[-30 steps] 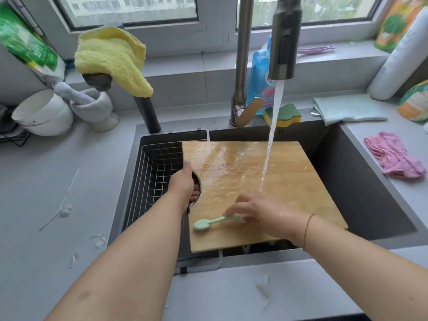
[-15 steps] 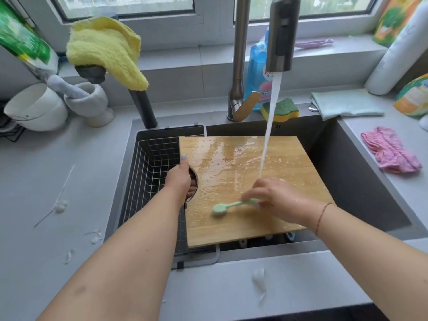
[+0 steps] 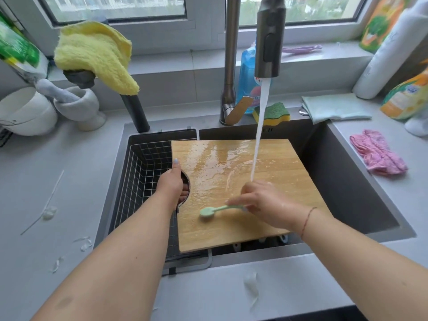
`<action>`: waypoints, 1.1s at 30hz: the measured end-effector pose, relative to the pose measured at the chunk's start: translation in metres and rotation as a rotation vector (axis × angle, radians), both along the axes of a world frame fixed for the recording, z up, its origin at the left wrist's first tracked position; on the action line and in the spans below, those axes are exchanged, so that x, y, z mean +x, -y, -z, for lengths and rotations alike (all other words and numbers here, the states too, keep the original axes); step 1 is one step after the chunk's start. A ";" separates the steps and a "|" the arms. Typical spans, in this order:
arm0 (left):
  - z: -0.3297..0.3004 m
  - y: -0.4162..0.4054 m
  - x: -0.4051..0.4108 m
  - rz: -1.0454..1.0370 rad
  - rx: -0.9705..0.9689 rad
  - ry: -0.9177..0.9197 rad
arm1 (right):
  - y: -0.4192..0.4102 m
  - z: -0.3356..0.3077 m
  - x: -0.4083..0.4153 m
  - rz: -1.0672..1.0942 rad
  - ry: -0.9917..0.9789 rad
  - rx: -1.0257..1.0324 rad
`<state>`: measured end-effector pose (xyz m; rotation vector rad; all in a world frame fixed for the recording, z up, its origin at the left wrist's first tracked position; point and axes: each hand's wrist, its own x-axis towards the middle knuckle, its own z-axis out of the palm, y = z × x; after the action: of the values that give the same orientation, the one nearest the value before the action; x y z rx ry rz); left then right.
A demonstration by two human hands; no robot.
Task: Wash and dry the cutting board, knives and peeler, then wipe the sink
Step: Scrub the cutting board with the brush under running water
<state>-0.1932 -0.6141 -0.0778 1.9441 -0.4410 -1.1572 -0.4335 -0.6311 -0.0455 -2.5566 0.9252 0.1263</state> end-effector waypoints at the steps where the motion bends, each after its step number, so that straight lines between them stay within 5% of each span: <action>1: -0.001 0.000 0.000 -0.004 0.000 0.004 | -0.008 0.000 0.010 -0.044 0.013 0.014; 4: -0.001 0.000 -0.001 -0.011 -0.006 0.007 | -0.024 0.002 0.012 -0.194 0.004 0.011; 11: 0.000 0.001 0.000 -0.008 -0.015 0.007 | 0.008 0.011 -0.030 0.012 -0.031 0.088; 16: 0.000 -0.001 -0.001 -0.007 -0.018 0.021 | -0.020 0.016 -0.016 -0.152 0.016 0.128; 22: -0.001 0.000 -0.002 -0.007 -0.026 0.032 | 0.024 0.020 -0.067 0.117 -0.076 0.108; 27: -0.001 -0.002 -0.002 -0.015 -0.026 0.032 | -0.014 0.029 -0.036 -0.041 0.022 0.118; 33: -0.001 -0.001 -0.001 -0.012 -0.022 0.025 | 0.027 0.026 -0.081 0.167 -0.089 0.140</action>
<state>-0.1939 -0.6130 -0.0765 1.9414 -0.4535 -1.1168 -0.5149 -0.6579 -0.0718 -2.3511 1.1178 0.2483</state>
